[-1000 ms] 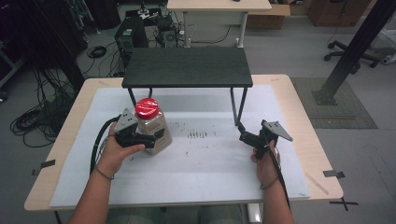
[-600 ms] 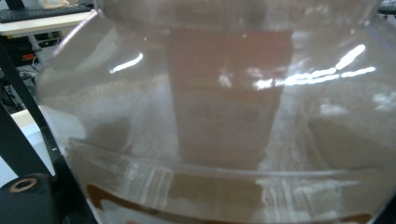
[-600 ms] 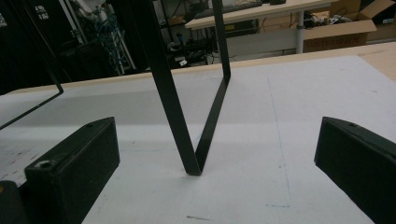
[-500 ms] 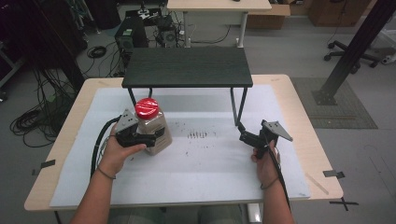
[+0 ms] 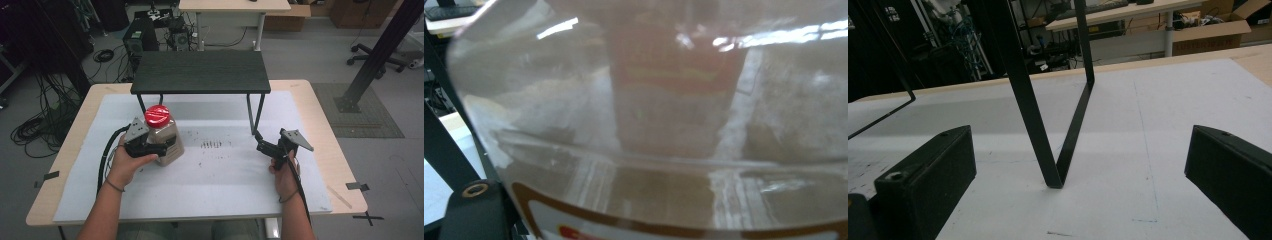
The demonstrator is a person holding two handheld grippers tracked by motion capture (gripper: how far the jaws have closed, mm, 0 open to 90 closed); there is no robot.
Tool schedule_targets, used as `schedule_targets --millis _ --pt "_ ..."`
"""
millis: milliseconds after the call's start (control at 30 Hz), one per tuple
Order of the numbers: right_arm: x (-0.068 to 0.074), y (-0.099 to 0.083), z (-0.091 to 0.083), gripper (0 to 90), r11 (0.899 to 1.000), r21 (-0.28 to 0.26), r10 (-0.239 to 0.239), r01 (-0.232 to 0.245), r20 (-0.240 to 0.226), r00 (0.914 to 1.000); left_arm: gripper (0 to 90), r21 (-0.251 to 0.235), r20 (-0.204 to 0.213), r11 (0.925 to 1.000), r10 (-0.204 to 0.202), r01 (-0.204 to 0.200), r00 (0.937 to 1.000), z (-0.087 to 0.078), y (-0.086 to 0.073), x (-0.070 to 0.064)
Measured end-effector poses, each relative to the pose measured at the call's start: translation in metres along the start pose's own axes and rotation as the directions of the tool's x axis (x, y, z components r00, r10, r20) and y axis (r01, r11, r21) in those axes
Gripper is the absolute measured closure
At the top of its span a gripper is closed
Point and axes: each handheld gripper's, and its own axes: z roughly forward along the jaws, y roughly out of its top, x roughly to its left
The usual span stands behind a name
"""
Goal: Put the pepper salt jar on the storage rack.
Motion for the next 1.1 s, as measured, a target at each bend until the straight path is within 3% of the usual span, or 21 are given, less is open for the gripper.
schedule_targets --millis 200,267,567,700,1100 --pt "0.0 0.0 0.0 0.0 1.0 0.0 0.001 -0.001 0.0 1.0 17.5 -0.002 0.011 0.9997 0.023 -0.023 0.9997 -0.0006 -0.0015 0.0017" --pt "0.0 0.0 0.0 0.0 1.0 0.001 0.0 0.0 0.0 1.0 19.0 0.003 0.011 1.0 0.0 0.0 0.9999 -0.0011 -0.0006 0.0019" --pt "0.0 -0.0001 -0.0002 0.0 1.0 0.0 -0.002 0.002 0.001 1.0 21.5 -0.008 0.005 1.0 0.002 -0.002 1.0 -0.001 -0.0018 0.0005" --pt "0.0 -0.0001 -0.0003 0.0 1.0 0.001 -0.002 0.002 0.001 1.0 24.3 -0.029 0.011 0.9996 -0.006 0.006 0.9999 -0.0007 -0.0039 -0.0012" --pt "-0.0002 -0.0001 -0.0002 0.0 1.0 0.0 -0.001 0.001 0.002 1.0 26.0 -0.074 0.031 0.9971 0.023 -0.02 0.9993 -0.0016 -0.0085 -0.0017"
